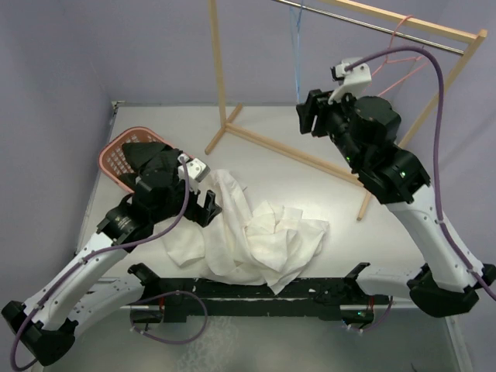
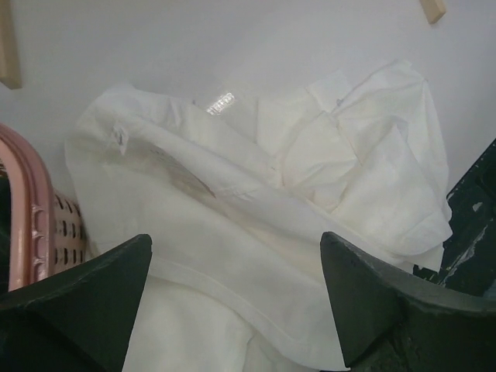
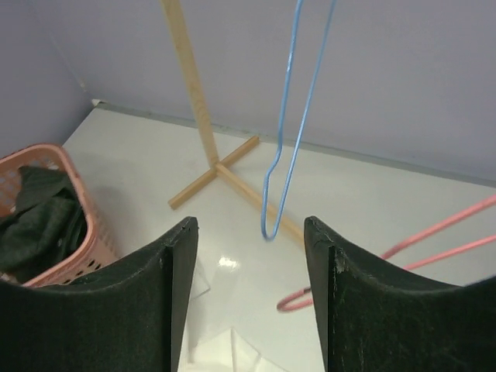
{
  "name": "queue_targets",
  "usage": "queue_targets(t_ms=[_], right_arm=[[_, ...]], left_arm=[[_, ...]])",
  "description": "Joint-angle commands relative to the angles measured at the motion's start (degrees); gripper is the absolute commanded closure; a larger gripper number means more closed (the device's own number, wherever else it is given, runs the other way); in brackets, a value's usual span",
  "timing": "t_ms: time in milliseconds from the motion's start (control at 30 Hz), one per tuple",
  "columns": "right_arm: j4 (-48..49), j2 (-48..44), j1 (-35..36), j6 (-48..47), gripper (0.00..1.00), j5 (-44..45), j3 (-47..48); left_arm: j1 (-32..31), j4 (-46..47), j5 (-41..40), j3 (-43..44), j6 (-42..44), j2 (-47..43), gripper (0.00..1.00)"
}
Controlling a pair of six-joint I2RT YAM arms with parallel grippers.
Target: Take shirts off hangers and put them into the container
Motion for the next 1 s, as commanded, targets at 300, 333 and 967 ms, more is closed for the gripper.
queue_targets(t_ms=[300,333,967], right_arm=[[-5.6,-23.0,-0.2,8.7,0.37,-18.0,-22.0],[-5.7,-23.7,-0.2,9.0,0.38,-18.0,-23.3],[-2.6,-32.7,-0.2,9.7,0.41,-12.7,-35.2]], left_arm=[[-0.6,6.8,4.1,-4.4,-22.1,11.5,0.06],[-1.8,8.1,2.2,-6.0,-24.6,10.9,0.03],[-31.0,-6.9,-44.1,2.1,-59.3,33.6,0.01]])
